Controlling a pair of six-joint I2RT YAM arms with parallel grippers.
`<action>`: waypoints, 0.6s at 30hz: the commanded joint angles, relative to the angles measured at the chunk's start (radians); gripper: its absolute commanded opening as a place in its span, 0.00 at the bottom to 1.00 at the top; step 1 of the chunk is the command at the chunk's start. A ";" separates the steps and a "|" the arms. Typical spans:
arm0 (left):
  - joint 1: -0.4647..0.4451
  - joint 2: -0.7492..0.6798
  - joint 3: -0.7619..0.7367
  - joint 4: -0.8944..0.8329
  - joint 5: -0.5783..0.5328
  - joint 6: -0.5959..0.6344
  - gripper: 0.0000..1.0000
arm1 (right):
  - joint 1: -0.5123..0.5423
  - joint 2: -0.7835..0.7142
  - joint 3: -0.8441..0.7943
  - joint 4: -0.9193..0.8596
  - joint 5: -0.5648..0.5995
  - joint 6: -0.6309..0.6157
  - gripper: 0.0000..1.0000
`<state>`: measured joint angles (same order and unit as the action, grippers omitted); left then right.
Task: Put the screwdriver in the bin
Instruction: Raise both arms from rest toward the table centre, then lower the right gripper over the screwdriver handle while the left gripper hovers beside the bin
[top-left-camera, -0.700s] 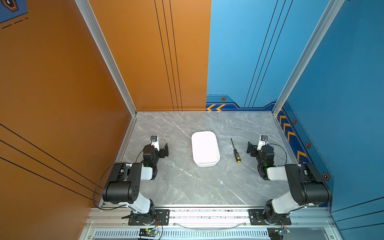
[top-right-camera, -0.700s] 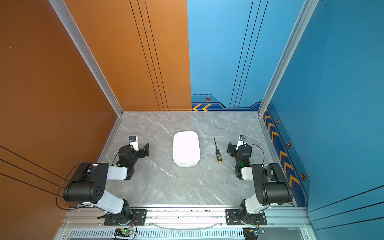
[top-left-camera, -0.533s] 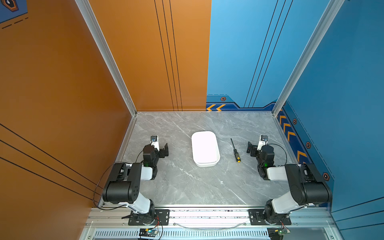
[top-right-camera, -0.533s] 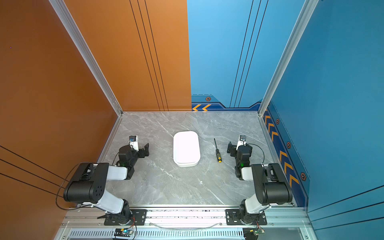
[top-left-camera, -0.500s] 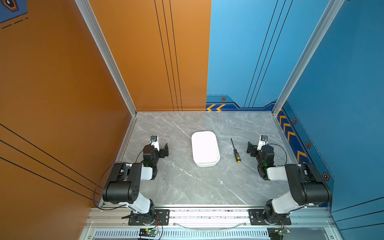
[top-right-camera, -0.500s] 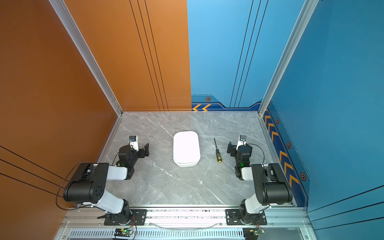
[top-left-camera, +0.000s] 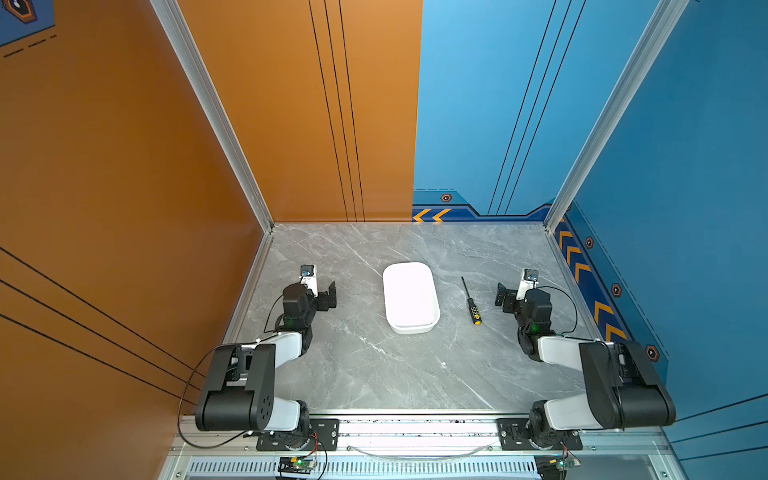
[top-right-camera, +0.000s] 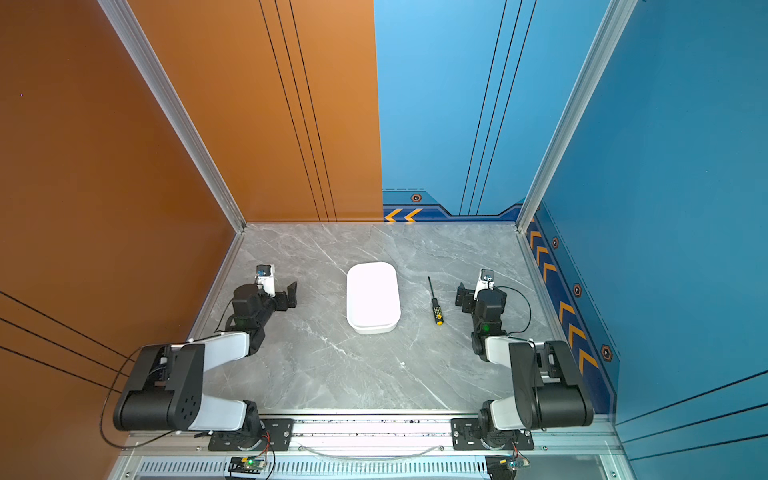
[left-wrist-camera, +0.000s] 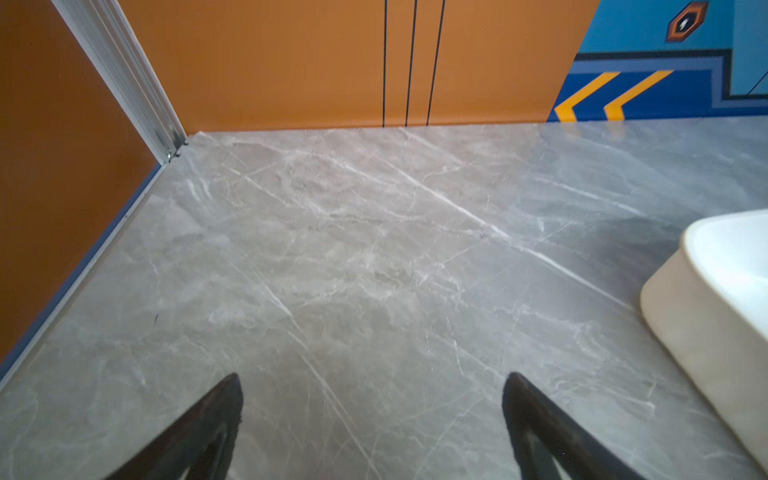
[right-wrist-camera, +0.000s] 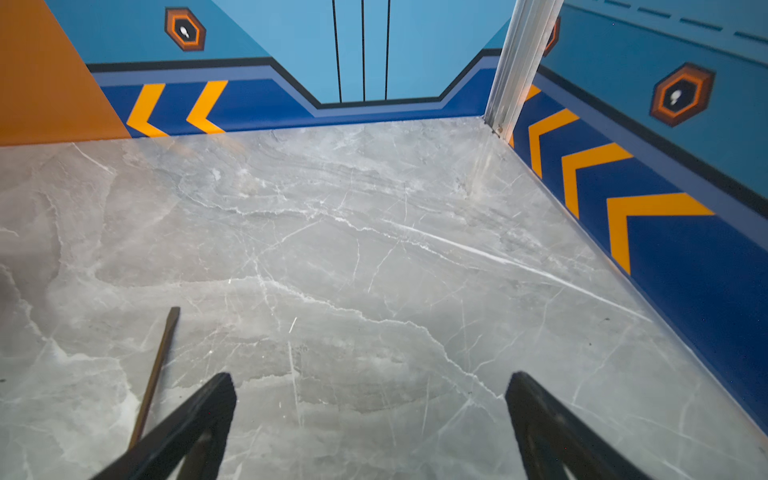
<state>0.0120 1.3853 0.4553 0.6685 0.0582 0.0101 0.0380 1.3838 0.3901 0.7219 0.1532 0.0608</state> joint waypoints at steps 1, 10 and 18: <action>-0.004 -0.074 0.089 -0.243 0.100 -0.037 0.98 | -0.003 -0.127 0.108 -0.318 -0.030 0.029 1.00; -0.018 0.001 0.212 -0.301 0.518 -0.284 0.98 | 0.006 -0.257 0.329 -0.947 -0.240 0.127 1.00; -0.046 0.063 0.202 -0.264 0.655 -0.378 0.98 | 0.095 -0.139 0.411 -1.082 -0.392 0.182 0.97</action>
<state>-0.0280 1.4494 0.6582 0.4118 0.6159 -0.3180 0.0982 1.1980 0.7528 -0.2184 -0.1596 0.2111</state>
